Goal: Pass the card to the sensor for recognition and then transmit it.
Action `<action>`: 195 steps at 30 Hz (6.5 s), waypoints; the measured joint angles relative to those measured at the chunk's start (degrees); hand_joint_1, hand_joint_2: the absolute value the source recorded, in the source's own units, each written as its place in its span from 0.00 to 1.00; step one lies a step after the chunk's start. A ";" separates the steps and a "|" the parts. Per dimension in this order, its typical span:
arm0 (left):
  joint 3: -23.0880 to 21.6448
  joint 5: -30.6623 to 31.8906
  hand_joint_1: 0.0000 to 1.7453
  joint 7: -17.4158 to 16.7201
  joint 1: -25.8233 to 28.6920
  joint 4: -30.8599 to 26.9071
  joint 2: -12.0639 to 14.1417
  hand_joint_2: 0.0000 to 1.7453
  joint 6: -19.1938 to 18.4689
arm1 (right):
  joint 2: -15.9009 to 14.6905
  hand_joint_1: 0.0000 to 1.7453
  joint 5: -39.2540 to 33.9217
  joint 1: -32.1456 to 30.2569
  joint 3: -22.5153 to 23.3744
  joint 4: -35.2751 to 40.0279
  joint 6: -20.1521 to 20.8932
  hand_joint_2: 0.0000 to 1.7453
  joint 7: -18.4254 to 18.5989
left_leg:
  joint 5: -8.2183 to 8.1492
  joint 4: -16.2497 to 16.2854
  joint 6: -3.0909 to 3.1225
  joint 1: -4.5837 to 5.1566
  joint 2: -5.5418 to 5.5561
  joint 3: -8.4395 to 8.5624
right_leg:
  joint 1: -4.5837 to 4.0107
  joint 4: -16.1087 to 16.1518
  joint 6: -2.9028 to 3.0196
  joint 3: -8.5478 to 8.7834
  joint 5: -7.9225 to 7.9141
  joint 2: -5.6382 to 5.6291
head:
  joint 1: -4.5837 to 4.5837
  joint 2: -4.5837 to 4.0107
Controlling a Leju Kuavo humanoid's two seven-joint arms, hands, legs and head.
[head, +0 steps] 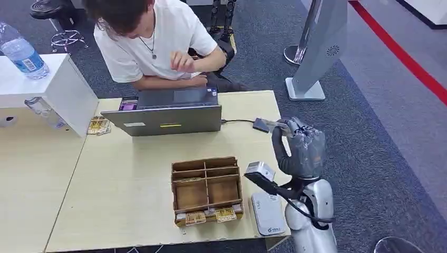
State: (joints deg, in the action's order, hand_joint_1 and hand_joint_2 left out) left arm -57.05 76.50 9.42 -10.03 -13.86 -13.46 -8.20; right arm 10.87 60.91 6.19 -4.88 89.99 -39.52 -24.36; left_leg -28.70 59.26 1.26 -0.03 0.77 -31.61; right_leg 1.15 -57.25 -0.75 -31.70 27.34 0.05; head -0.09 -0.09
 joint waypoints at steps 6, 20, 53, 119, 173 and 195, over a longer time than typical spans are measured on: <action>0.06 -1.36 0.00 1.99 0.55 0.00 0.76 0.00 1.51 | -5.51 1.00 -6.76 -1.79 -7.14 -1.25 1.88 1.00 4.32 | 0.00 0.00 0.00 0.01 0.09 -0.03 | 0.00 0.01 0.00 -0.02 0.01 0.05 | -0.02 0.00; 2.16 -3.24 0.00 5.69 1.25 0.04 1.64 0.00 3.28 | -10.91 1.00 -21.98 -3.68 -8.45 -1.40 12.70 1.00 2.84 | 0.00 0.00 0.00 0.01 0.09 -0.05 | 0.00 0.01 0.00 -0.04 0.00 0.06 | 0.00 0.00; 4.85 -3.63 0.00 8.11 1.87 0.24 1.62 0.00 3.41 | -15.05 1.00 -37.74 -10.51 1.45 -4.72 32.64 1.00 -0.05 | -0.01 0.00 0.00 0.01 0.13 -0.09 | 0.00 0.03 0.00 -0.08 0.01 0.07 | 0.00 0.00; 5.90 -1.82 0.00 8.18 1.80 0.35 1.35 0.00 2.30 | -20.79 1.00 -20.62 -9.30 -6.16 -12.92 29.22 1.00 9.55 | 0.03 0.00 0.02 0.02 0.19 -0.10 | 0.01 0.03 -0.02 -0.05 -0.01 0.15 | 0.00 0.00; 6.99 -2.21 0.00 7.08 2.30 0.35 1.59 0.00 2.73 | -14.54 1.00 -0.78 8.67 -12.78 -14.93 3.87 1.00 12.69 | 0.17 0.00 -0.07 0.00 0.21 -0.12 | 0.00 -0.01 -0.02 -0.08 -0.08 0.16 | 0.00 0.00; 7.61 -2.38 0.00 7.26 2.36 0.35 1.51 0.00 1.31 | -12.51 1.00 7.05 21.04 -16.50 -23.65 2.75 1.00 18.03 | 0.18 0.00 -0.08 0.00 0.23 -0.14 | 0.00 -0.03 -0.02 -0.08 -0.09 0.17 | 0.00 0.00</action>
State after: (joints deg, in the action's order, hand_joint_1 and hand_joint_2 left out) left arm -49.44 74.12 16.68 -7.67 -13.51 -11.96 -6.89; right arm -1.64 67.95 27.23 -21.38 66.33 -36.76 -6.34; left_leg -28.52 59.26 1.18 -0.03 1.00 -31.75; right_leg 1.15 -57.28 -0.77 -31.78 27.25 0.22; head -0.09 -0.09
